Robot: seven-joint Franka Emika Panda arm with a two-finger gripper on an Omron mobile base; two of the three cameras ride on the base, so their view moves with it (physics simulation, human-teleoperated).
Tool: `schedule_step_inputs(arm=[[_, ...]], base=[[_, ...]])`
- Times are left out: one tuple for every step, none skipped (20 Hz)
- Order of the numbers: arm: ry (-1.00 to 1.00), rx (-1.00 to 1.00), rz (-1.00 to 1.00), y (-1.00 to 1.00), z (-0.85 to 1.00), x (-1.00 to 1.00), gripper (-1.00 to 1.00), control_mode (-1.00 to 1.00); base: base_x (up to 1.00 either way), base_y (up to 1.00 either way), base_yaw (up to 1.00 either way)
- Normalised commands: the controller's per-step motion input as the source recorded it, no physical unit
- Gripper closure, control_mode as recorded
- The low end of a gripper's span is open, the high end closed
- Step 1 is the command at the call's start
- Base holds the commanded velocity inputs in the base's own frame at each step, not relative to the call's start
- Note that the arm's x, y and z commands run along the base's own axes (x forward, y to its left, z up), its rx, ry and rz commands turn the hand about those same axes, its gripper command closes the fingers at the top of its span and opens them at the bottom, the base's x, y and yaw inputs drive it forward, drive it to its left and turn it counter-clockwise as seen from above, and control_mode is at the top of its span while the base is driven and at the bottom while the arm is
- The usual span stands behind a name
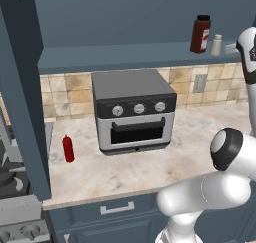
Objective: Collect the paprika, ketchup, and shaker from the cabinet and place them next to the stove.
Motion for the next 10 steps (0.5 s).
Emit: schedule_step_inputs(arm=[[0.07, 0.00, 0.00, 0.00, 0.04, 0.26, -1.00, -1.00], [0.07, 0.00, 0.00, 0.00, 0.11, 0.24, -1.00, -1.00], [0.06, 0.00, 0.00, 0.00, 0.11, 0.22, -1.00, -1.00], [0.06, 0.00, 0.00, 0.00, 0.11, 0.20, -1.00, -1.00], [0.05, 0.00, 0.00, 0.00, 0.09, 0.18, -1.00, -1.00], [0.06, 0.00, 0.00, 0.00, 0.07, 0.18, -1.00, -1.00], [0.06, 0.00, 0.00, 0.00, 0.06, 0.18, -1.00, -1.00], [0.06, 0.00, 0.00, 0.00, 0.02, 0.18, -1.00, -1.00], [0.05, 0.00, 0.00, 0.00, 0.01, 0.17, -1.00, -1.00], [0.04, 0.00, 0.00, 0.00, 0.00, 0.15, -1.00, -1.00]], base=[[0.00, 0.00, 0.00], [0.00, 0.00, 0.00], [0.00, 0.00, 0.00], [0.00, 0.00, 0.00], [0.00, 0.00, 0.00], [0.00, 0.00, 0.00], [0.00, 0.00, 0.00], [0.00, 0.00, 0.00], [0.00, 0.00, 0.00], [0.00, 0.00, 0.00]])
